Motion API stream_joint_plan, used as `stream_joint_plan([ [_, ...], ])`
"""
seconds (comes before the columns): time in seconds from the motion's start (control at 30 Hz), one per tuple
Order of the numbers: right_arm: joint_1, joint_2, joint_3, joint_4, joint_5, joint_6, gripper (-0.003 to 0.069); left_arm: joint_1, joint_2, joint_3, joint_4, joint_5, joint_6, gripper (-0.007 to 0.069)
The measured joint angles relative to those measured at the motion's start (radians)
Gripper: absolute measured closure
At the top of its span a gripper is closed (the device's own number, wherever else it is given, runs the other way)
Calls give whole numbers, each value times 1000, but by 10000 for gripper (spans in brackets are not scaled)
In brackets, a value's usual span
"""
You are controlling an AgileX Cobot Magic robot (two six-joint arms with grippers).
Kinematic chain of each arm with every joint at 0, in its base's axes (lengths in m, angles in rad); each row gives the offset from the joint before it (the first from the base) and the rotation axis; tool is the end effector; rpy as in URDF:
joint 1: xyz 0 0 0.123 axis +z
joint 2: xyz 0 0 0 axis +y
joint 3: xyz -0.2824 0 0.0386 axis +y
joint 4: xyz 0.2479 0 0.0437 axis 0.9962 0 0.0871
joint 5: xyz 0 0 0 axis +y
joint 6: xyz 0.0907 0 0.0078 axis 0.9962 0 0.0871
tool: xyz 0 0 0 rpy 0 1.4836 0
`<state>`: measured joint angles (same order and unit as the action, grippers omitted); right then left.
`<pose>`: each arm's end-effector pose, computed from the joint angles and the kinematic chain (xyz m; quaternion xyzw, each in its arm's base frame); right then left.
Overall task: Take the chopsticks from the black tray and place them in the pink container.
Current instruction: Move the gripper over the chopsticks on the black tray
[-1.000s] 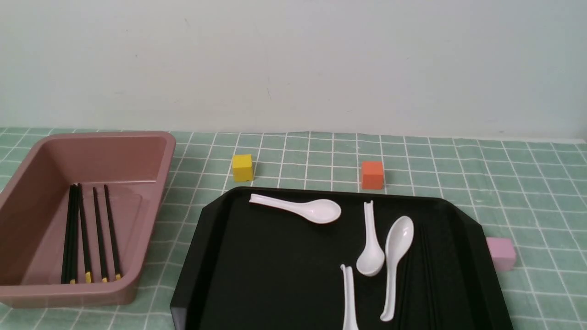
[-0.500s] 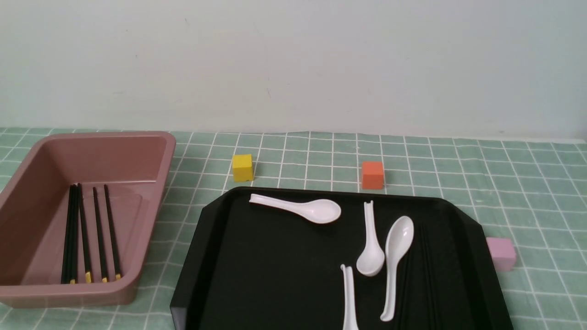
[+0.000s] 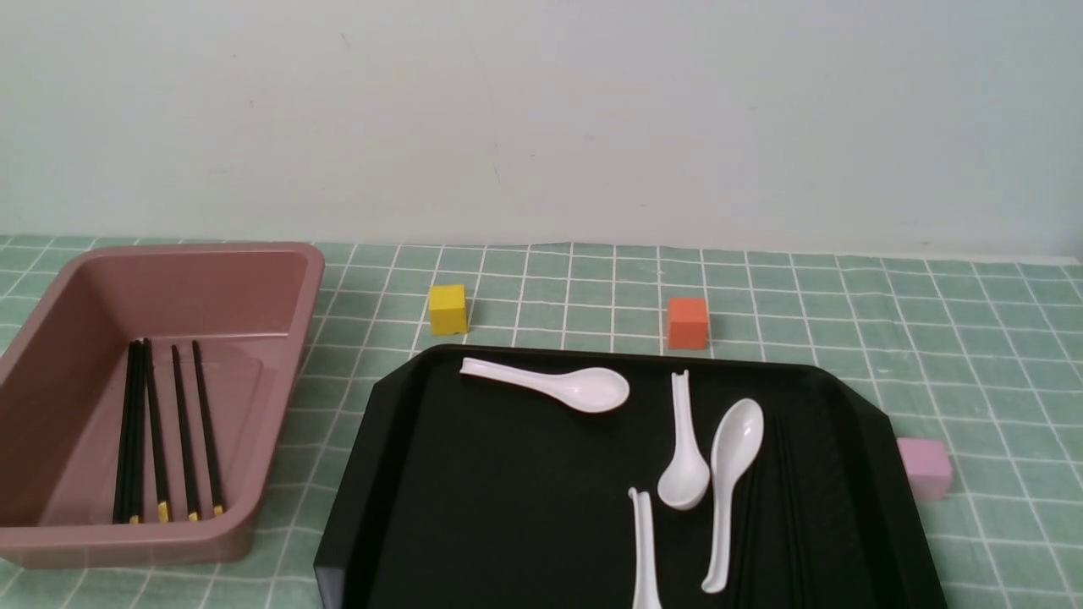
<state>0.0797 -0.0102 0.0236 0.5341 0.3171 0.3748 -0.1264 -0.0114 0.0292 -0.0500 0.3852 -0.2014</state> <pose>0.0524 0.0187 0.1810 0.2569 0.7299 0.3475 0.5296 0.0517 -0.0083 0.1693 -0.0436 0.8082 -0.1167 0.5756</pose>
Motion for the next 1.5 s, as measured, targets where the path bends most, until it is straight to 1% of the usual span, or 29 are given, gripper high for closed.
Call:
stream_joint_plan([
  [0.13, 0, 0, 0, 44, -6, 1, 419, 0, 0, 0, 0, 0, 0, 535],
  [0.2, 0, 0, -25, 58, -24, -28, 419, 0, 0, 0, 0, 0, 0, 533],
  [0.23, 0, 1, -79, 58, -58, -88, 420, 0, 0, 0, 0, 0, 0, 531],
  [0.27, 0, 3, -88, 58, -58, -97, 421, 0, 0, 0, 0, 0, 0, 531],
  [0.3, 0, 28, -170, 52, -89, -171, 438, 0, 0, 0, 0, 0, 0, 531],
  [0.33, 0, 61, -228, 49, -95, -219, 458, 0, 0, 0, 0, 0, 0, 530],
  [0.37, 0, 69, -240, 47, -95, -219, 458, 0, 0, 0, 0, 0, 0, 530],
  [0.4, 0, 135, -323, 39, -84, -284, 497, 0, 0, 0, 0, 0, 0, 528],
  [0.43, 0, 157, -347, 37, -69, -309, 517, 0, 0, 0, 0, 0, 0, 527],
  [0.47, 0, 217, -406, 30, -32, -348, 554, 0, 0, 0, 0, 0, 0, 525],
  [0.5, 0, 310, -486, 26, 51, -387, 606, 0, 0, 0, 0, 0, 0, 522],
  [0.57, 0, 438, -581, 27, 207, -410, 659, 0, 0, 0, 0, 0, 0, 521],
  [0.63, 0, 604, -675, 42, 371, -421, 671, 0, 0, 0, 0, 0, 0, 522],
  [0.7, 0, 695, -712, 60, 455, -441, 671, 0, 0, 0, 0, 0, 0, 519],
  [0.73, 0, 813, -744, 100, 552, -490, 671, 0, 0, 0, 0, 0, 0, 517],
  [0.77, 0, 884, -754, 135, 591, -534, 671, 0, 0, 0, 0, 0, 0, 515],
  [0.87, 21, 1068, -761, 240, 656, -675, 666, 0, 0, 0, 0, 0, 0, 512],
  [0.93, 83, 1226, -763, 340, 675, -798, 660, 0, 0, 0, 0, 0, 0, 511],
  [0.97, 91, 1226, -763, 348, 675, -798, 660, 0, 0, 0, 0, 0, 0, 511],
  [1.0, 159, 1338, -773, 406, 670, -857, 658, 0, 0, 0, 0, 0, 0, 511],
  [1.07, 233, 1431, -794, 429, 655, -876, 657, 0, 0, 0, 0, 0, 0, 511],
  [1.1, 270, 1473, -809, 426, 643, -875, 658, 0, 0, 0, 0, 0, 0, 511],
  [1.13, 328, 1541, -837, 405, 618, -854, 657, 0, 0, 0, 0, 0, 0, 511],
  [1.2, 386, 1596, -879, 355, 581, -791, 657, 0, 0, 0, 0, 0, 0, 511],
  [1.3, 470, 1664, -964, 175, 500, -554, 653, 0, 0, 0, 0, 0, 0, 511],
  [1.37, 497, 1667, -1000, 34, 472, -389, 650, 0, 0, 0, 0, 0, 0, 511],
  [1.43, 510, 1663, -1024, -62, 466, -235, 645, 0, 0, 0, 0, 0, 0, 511],
  [1.47, 516, 1661, -1031, -151, 462, -121, 641, 0, 0, 0, 0, 0, 0, 511],
  [1.5, 519, 1659, -1033, -188, 462, -48, 637, 0, 0, 0, 0, 0, 0, 511],
])
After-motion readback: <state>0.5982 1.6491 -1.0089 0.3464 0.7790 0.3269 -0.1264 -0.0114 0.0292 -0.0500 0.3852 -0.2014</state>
